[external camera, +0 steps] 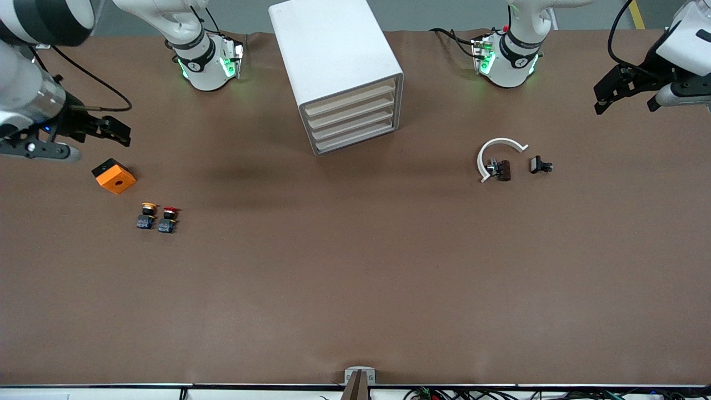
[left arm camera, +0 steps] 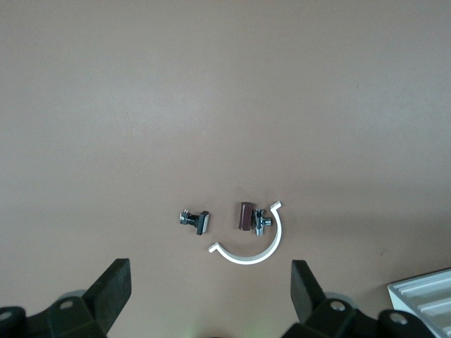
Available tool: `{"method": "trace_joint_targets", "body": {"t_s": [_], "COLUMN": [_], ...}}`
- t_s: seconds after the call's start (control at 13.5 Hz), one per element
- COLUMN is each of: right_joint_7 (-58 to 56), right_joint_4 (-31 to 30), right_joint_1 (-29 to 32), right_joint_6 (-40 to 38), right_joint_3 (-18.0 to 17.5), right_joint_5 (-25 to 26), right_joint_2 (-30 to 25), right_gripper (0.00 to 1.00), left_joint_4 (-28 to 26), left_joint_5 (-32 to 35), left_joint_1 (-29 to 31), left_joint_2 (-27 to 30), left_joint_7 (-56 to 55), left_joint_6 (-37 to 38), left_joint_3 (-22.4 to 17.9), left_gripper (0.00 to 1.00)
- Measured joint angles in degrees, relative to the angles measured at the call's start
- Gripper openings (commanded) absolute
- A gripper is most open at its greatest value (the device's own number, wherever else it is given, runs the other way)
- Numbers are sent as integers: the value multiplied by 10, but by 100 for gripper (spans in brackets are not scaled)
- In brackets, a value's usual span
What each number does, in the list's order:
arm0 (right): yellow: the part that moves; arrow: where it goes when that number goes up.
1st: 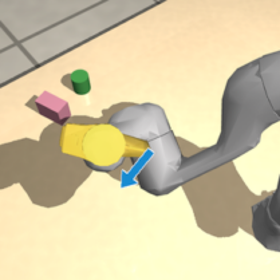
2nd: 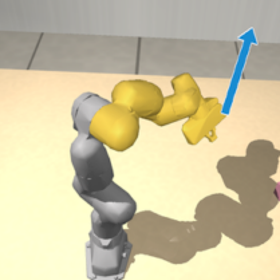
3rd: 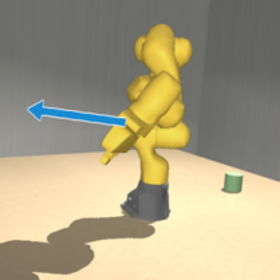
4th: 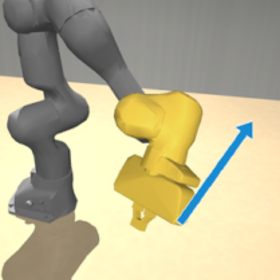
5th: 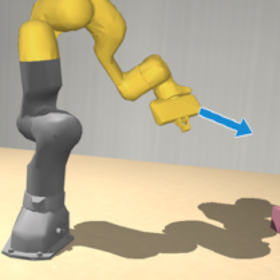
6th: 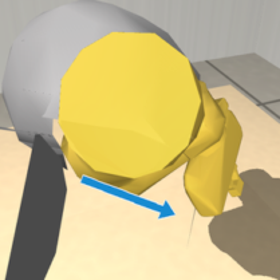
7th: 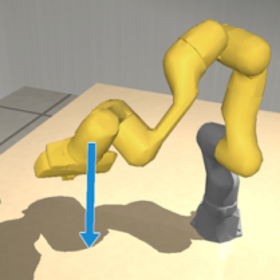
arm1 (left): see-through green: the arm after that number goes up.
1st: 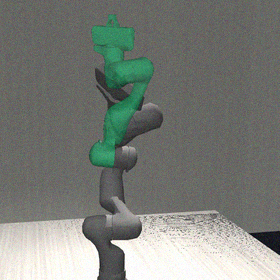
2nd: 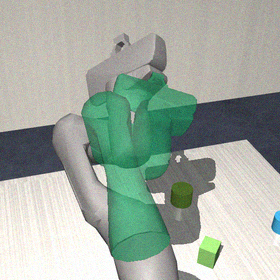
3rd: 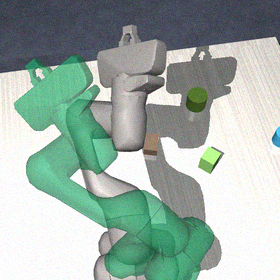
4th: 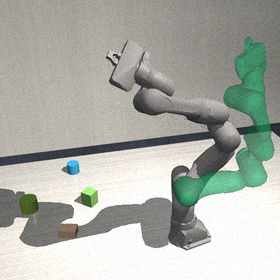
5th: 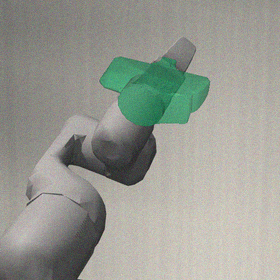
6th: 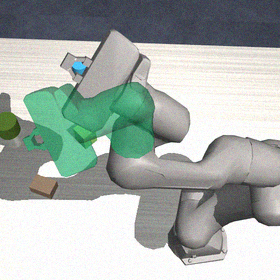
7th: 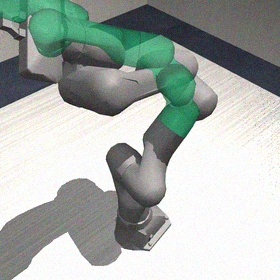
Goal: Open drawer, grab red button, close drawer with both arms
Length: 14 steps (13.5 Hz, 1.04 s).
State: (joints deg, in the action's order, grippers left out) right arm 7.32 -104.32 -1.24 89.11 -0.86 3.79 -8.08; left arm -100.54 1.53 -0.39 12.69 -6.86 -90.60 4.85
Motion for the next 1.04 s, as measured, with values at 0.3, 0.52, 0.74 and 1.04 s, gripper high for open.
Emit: {"method": "trace_joint_targets", "body": {"t_s": [0.3,0.52,0.74,1.04], "right_joint_7": [-48,-55,-56,-57], "right_joint_4": [63,82,95,95], "right_joint_1": [2,3,6,7], "right_joint_6": [-44,-51,-69,-69], "right_joint_3": [34,46,53,51], "right_joint_5": [-11,-15,-15,-18], "right_joint_2": [-4,-4,-4,-1], "right_gripper": [100,100,100,100], "left_joint_4": [22,32,36,50], "left_joint_5": [-1,-1,-1,-1], "left_joint_1": [0,0,0,0], "left_joint_2": [-17,-31,-39,-52], "left_joint_7": [0,0,0,0], "left_joint_6": [-2,-1,10,25], "left_joint_3": [-3,-4,-4,-4], "left_gripper": [100,100,100,100]}}
